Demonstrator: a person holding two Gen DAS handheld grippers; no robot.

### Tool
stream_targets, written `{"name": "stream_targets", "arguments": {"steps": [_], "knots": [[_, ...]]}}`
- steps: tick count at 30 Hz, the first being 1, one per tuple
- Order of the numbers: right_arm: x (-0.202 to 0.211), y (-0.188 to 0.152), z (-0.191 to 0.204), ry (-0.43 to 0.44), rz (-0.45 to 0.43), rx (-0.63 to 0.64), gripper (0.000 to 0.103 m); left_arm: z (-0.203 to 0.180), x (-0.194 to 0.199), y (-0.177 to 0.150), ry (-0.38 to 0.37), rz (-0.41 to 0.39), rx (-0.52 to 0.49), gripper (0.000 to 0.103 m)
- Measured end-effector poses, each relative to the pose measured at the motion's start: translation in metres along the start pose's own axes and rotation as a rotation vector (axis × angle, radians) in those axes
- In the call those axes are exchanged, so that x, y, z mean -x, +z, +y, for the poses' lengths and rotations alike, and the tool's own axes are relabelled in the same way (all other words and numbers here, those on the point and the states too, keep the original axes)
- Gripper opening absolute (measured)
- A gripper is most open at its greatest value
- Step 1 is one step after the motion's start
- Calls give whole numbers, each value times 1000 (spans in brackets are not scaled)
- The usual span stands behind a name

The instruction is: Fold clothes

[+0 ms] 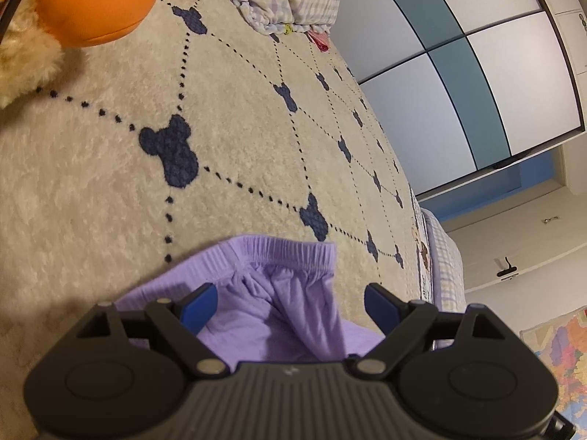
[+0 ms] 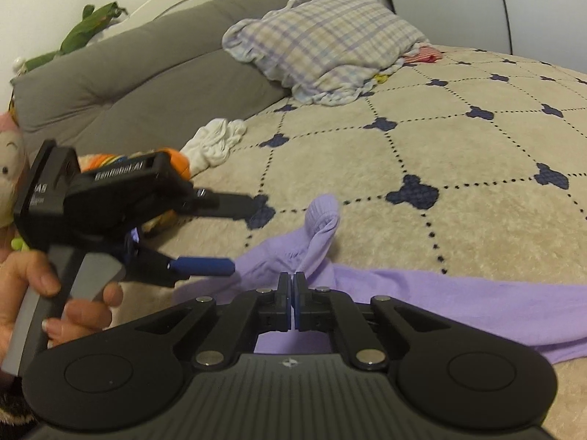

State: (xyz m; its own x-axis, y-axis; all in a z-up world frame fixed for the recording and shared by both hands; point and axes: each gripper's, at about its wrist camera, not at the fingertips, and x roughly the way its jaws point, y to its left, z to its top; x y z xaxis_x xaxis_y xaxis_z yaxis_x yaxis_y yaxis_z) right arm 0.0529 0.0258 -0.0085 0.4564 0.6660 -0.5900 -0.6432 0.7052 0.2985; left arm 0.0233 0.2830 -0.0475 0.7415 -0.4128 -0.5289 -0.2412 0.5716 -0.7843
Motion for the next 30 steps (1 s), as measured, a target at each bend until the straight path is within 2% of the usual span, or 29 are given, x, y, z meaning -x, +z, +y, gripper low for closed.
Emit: {"name": "stream_targets", "arguments": {"steps": [4,9,13,16,22,30], "knots": [[-5,-4,7,5,43,39,2,2,1,3,-33,5,26,88],[-23,-15,8,-6,174,47,2,5,-1,6,-71,12,88,88],[-35,-22,10,-33,234,59,5,1,-8,3,-65,30,74,88],[-35,-22,10,-34,232,41,7,0,-12,0,-47,48,63,88],[-30,-16,6,-26,176,-3,19,5,-17,0,17,58,49,88],[-33,-10,-9,-57,113,-111,19,11,-12,3,14,54,59,88]]}}
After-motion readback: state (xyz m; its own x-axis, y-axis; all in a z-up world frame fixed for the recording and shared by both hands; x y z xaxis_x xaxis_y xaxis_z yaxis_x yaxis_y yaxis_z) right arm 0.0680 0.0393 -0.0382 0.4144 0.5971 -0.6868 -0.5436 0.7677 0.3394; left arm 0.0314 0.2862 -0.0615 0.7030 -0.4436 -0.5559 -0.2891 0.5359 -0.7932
